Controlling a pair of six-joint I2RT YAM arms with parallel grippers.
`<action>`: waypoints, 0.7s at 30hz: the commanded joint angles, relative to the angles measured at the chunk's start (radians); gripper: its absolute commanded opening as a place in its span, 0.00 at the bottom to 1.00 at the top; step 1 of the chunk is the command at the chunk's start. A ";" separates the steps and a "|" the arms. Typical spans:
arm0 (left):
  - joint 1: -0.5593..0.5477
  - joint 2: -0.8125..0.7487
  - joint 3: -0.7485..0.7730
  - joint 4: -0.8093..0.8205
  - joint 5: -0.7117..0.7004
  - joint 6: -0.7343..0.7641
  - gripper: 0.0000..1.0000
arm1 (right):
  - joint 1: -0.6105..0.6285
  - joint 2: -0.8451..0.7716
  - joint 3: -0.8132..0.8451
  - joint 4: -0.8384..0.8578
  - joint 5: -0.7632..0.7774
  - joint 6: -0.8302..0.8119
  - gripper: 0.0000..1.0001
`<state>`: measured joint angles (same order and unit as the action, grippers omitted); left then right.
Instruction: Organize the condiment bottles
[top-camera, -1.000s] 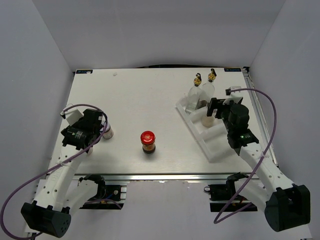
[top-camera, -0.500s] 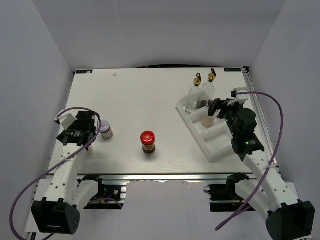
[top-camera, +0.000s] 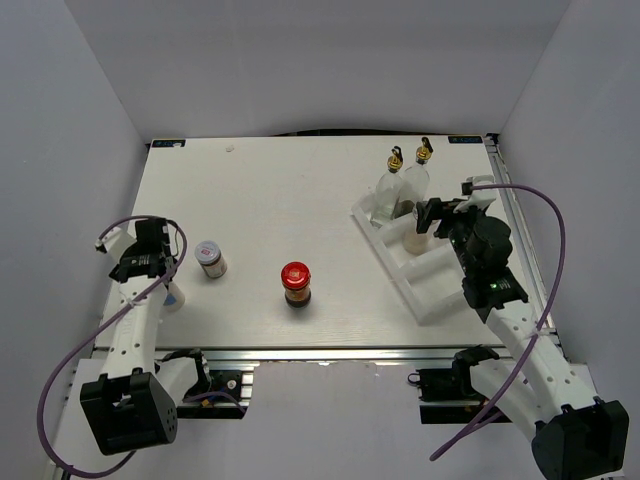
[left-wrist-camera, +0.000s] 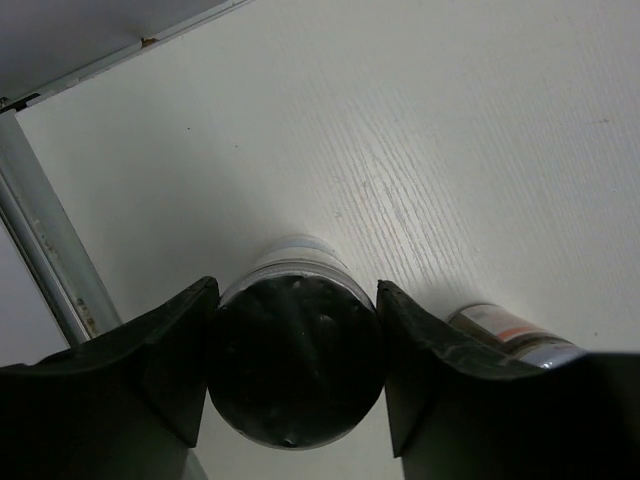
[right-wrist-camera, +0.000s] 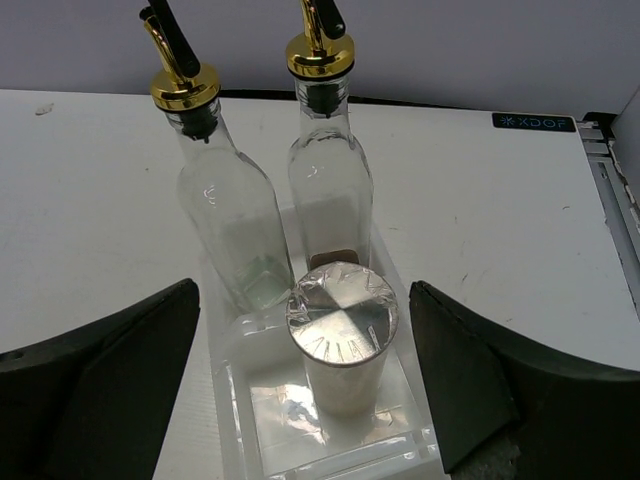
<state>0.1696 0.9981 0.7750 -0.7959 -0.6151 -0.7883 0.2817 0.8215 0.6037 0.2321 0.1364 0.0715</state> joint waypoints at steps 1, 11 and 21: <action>0.008 -0.010 0.000 0.021 0.038 0.024 0.61 | -0.004 -0.028 -0.010 0.033 0.032 -0.001 0.89; 0.007 -0.102 0.156 0.093 0.227 0.112 0.02 | -0.004 -0.073 -0.016 0.006 0.158 0.060 0.89; -0.263 -0.056 0.389 0.265 0.350 0.170 0.00 | -0.052 -0.044 0.025 -0.079 0.368 0.174 0.89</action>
<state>0.0174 0.9272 1.0836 -0.6205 -0.2775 -0.6453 0.2531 0.7631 0.5915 0.1650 0.4274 0.1913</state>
